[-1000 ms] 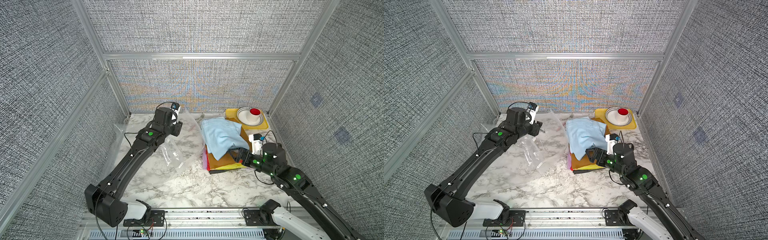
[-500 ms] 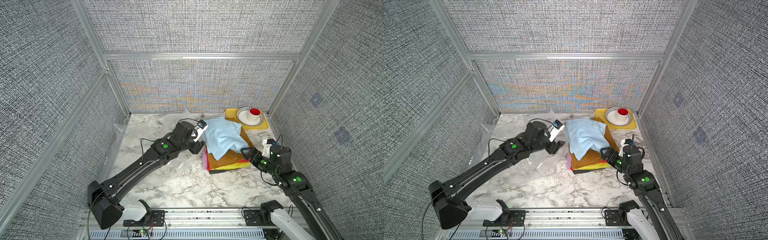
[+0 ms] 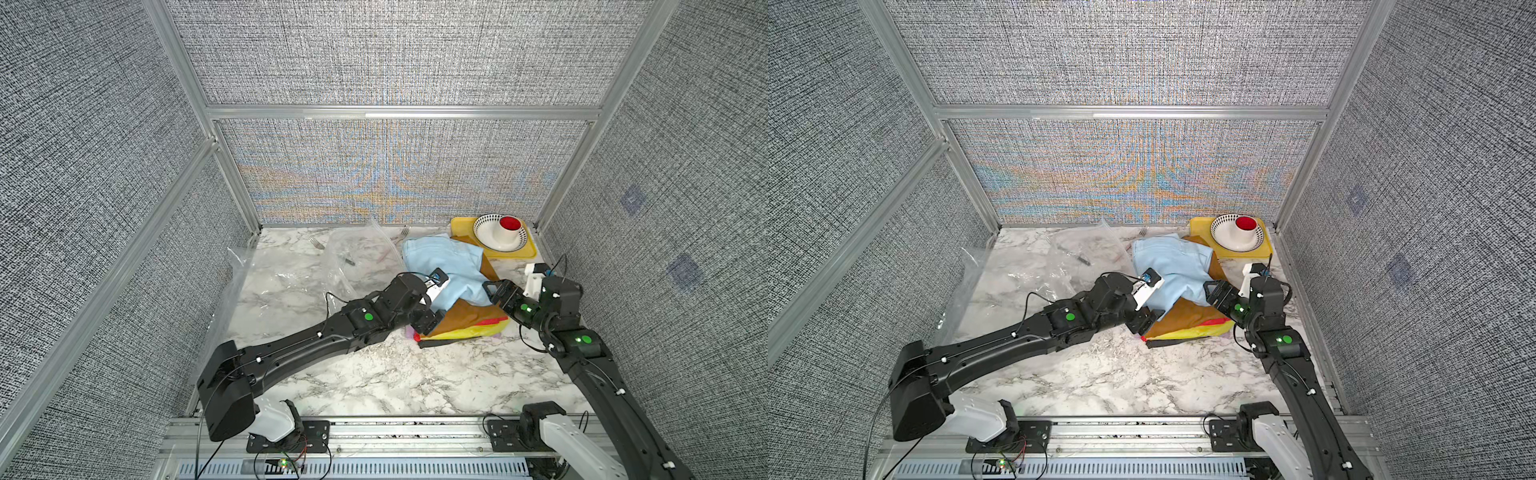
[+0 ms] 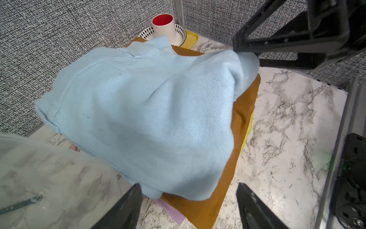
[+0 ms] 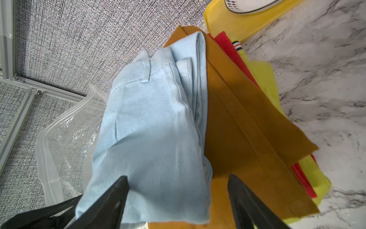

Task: Take the trousers out of the vacuum bag
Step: Place the trousers at the center of the board.

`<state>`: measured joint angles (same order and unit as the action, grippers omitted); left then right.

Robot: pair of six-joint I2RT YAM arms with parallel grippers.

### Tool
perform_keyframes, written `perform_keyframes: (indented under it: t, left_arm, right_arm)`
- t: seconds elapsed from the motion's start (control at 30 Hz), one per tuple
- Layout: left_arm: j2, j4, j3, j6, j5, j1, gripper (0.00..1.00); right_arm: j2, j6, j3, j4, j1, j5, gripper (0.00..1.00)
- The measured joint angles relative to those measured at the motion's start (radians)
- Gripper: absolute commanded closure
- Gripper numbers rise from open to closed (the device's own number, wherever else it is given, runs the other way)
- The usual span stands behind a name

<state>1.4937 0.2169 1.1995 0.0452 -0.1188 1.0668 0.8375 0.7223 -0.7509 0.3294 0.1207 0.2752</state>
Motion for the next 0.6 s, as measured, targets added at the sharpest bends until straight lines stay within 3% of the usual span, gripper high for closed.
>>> perform_keyframes:
  t: [0.23,0.6]
  left_arm:
    - [0.074,-0.035,0.029,0.014,-0.119,0.051,0.18]
    - [0.215,-0.027,0.086,0.036,-0.373,0.062,0.18]
  right_arm:
    - [0.014,-0.025,0.02,-0.021,-0.013,0.067,0.21]
    - [0.042,-0.009,0.037,-0.056,-0.043,0.13,0.2]
